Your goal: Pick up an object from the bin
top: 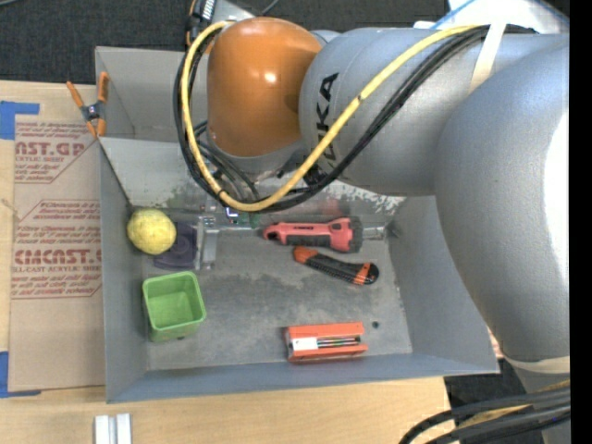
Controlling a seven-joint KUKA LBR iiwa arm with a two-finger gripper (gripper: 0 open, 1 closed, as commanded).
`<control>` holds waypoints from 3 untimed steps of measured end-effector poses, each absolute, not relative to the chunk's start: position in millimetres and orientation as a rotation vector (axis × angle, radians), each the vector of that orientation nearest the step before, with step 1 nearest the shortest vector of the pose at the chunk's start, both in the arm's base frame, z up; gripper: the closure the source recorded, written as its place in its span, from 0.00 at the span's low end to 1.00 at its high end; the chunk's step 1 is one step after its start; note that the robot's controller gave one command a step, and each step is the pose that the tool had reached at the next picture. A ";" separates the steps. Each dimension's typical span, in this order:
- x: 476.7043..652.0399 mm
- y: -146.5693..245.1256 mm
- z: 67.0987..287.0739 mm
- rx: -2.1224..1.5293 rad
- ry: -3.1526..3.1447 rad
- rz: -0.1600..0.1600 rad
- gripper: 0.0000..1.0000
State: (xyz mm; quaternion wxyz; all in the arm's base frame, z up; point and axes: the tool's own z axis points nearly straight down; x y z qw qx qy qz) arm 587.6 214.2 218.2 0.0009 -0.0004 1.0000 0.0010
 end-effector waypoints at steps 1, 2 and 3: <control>587.6 214.2 218.2 -0.001 3.140 0.003 0.00; 587.2 241.1 153.6 -0.098 3.138 0.004 0.00; 581.2 220.6 147.4 -0.067 3.128 0.009 1.00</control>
Offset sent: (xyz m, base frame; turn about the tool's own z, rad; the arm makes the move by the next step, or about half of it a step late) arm 0.0001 0.0259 -0.0635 -0.0608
